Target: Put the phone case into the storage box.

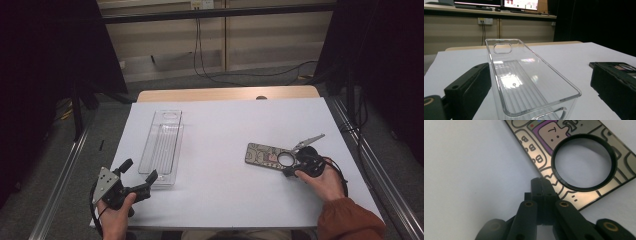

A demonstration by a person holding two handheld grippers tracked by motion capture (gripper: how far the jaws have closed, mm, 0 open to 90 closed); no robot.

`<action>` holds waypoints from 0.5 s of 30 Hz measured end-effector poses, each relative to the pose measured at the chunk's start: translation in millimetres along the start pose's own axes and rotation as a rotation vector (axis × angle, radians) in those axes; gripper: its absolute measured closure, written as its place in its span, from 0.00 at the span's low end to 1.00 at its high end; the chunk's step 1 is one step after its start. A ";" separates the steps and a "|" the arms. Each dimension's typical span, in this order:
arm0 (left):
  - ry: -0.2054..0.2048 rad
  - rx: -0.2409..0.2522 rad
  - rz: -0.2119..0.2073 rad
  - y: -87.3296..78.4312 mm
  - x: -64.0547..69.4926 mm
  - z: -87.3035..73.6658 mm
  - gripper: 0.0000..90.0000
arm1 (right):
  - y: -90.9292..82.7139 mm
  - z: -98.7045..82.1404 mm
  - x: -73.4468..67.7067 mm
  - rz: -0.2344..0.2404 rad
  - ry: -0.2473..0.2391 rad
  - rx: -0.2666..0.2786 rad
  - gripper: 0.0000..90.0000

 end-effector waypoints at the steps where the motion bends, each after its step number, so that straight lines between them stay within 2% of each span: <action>1: 0.002 0.001 -0.004 0.0 0.0 0.0 0.04 | 0.0 0.2 2.3 0.003 0.007 0.009 1.00; 4: 0.000 -0.001 -0.001 0.1 0.0 -0.1 0.04 | -0.9 0.3 3.3 -0.007 0.012 0.014 1.00; 7: 0.003 -0.003 0.003 0.3 0.1 -0.4 0.04 | -3.2 1.0 0.9 0.004 0.023 0.017 1.00; 8: 0.006 -0.004 0.002 0.5 0.1 -0.3 0.04 | -8.0 4.3 -1.9 0.004 0.005 0.033 1.00; 13: 0.000 -0.002 0.008 0.4 -0.3 -0.2 0.04 | -18.1 14.6 -7.2 -0.005 -0.019 0.062 1.00; 15: 0.006 -0.004 0.005 0.3 -0.5 -0.3 0.04 | -18.3 20.3 -7.1 0.005 -0.027 0.068 1.00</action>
Point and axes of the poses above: each handheld gripper's, and its own axes: y roughly forward along the jaws, z roughly out of its top, x roughly to its right, the point moved 4 cm from there along y, roughly forward along the jaws, and after that the axes turned 12 degrees about -x, right-handed, at the moved point
